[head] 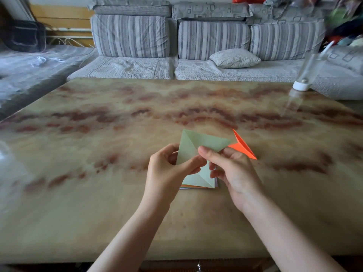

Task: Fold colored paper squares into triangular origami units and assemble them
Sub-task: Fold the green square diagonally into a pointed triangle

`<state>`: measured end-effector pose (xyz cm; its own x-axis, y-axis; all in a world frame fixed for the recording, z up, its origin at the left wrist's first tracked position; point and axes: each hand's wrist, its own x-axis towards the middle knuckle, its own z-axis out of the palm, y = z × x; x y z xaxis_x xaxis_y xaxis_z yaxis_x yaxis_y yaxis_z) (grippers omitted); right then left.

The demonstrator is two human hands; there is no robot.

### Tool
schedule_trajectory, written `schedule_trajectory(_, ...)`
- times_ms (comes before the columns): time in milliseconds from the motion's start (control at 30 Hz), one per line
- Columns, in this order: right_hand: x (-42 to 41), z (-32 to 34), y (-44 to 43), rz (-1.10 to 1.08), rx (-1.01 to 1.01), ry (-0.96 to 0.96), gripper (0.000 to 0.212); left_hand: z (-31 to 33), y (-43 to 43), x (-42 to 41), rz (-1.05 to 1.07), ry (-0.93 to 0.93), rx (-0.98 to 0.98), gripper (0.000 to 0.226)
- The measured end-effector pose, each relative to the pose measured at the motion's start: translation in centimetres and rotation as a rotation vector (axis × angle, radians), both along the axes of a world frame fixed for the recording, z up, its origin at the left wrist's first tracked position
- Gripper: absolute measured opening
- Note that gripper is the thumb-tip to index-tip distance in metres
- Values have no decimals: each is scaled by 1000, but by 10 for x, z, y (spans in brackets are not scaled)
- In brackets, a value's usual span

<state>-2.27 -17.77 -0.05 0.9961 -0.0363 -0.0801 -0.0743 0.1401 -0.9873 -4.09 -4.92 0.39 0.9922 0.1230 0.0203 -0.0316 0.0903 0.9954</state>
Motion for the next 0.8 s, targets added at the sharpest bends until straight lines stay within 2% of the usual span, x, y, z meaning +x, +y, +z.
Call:
schedule_trajectory(200, 0, -3, 2, -5, 67, -8, 13, 1, 0, 1, -10, -3, 22, 23)
schedule_trajectory(367, -1, -1, 1, 33, 66, -23, 21, 2, 2, 1, -44, -12, 48, 24)
schedule_trajectory(567, -1, -1, 0, -34, 102, -7, 10, -1, 1, -1, -89, -23, 60, 24)
schedule_trajectory(800, -4, 1, 1, -33, 145, -48, 12, 2, 1, -2, -98, -41, 23, 20)
